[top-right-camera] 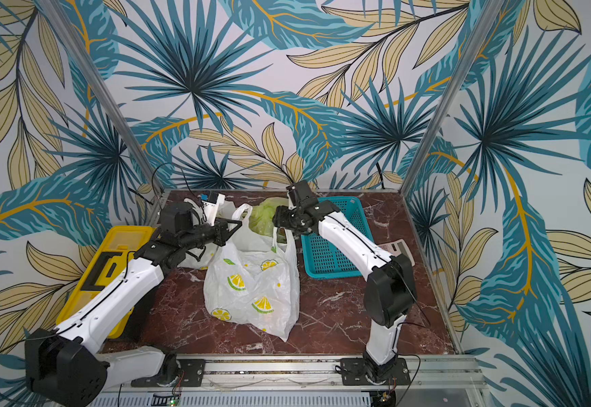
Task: Place the pears into plastic bags & tie knots
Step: Place the pear in the plastic bag, then pick up the pear from the basket.
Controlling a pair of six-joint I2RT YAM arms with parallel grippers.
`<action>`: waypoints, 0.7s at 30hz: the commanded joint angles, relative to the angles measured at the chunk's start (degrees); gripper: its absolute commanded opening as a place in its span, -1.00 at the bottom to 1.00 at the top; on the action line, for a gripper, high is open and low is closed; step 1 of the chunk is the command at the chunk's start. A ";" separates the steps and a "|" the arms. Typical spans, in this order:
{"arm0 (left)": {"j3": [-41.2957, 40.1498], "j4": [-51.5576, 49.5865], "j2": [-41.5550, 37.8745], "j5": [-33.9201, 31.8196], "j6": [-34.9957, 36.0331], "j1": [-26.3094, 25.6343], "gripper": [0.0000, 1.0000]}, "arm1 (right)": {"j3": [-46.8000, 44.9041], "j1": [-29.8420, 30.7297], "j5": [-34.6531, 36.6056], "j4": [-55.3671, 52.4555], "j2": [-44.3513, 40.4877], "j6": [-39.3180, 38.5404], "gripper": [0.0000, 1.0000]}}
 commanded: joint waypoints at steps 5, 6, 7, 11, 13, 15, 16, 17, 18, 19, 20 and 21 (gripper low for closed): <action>-1.32 1.48 -0.95 -0.70 -0.37 -0.66 -0.97 | 4.31 -6.84 16.21 -2.68 10.20 -4.92 0.34; -1.24 1.48 -0.99 -0.79 -0.39 -0.78 -0.96 | 6.14 -6.84 16.54 -2.85 12.03 -4.71 0.35; -1.14 1.40 -1.00 -0.89 -0.43 -0.90 -0.97 | 8.32 -6.84 17.04 -3.28 14.28 -4.62 0.35; -1.21 1.40 -1.54 -0.71 -0.68 -1.17 -0.96 | 15.22 -6.86 18.54 -4.89 21.72 -3.64 0.35; -1.51 1.36 -2.20 -0.85 -0.95 -1.26 -0.96 | 17.53 -6.93 20.71 -6.64 24.98 -2.67 0.36; -2.01 1.38 -2.91 -1.20 -1.11 -1.35 -0.95 | 17.61 -6.93 21.46 -6.59 26.60 -1.76 0.36; -2.24 1.40 -3.33 -1.35 -1.19 -1.32 -0.95 | 17.86 -6.95 21.42 -6.74 27.49 -1.43 0.35; -2.37 1.38 -3.57 -1.33 -1.20 -1.34 -0.95 | 18.03 -6.93 21.07 -6.90 28.28 -1.25 0.35; -2.51 1.38 -3.82 -1.44 -1.19 -1.35 -0.95 | 18.41 -6.93 21.11 -7.15 29.19 -1.19 0.35; -2.58 1.39 -4.05 -1.58 -1.21 -1.34 -0.95 | 19.09 -7.01 21.17 -7.63 30.27 -1.19 0.35; -2.61 1.40 -4.07 -1.50 -1.27 -1.30 -0.95 | 19.56 -7.08 21.04 -7.97 30.93 -1.19 0.35; -2.67 1.40 -4.05 -1.47 -1.35 -1.28 -0.95 | 19.90 -7.33 20.28 -8.01 31.42 -0.85 0.31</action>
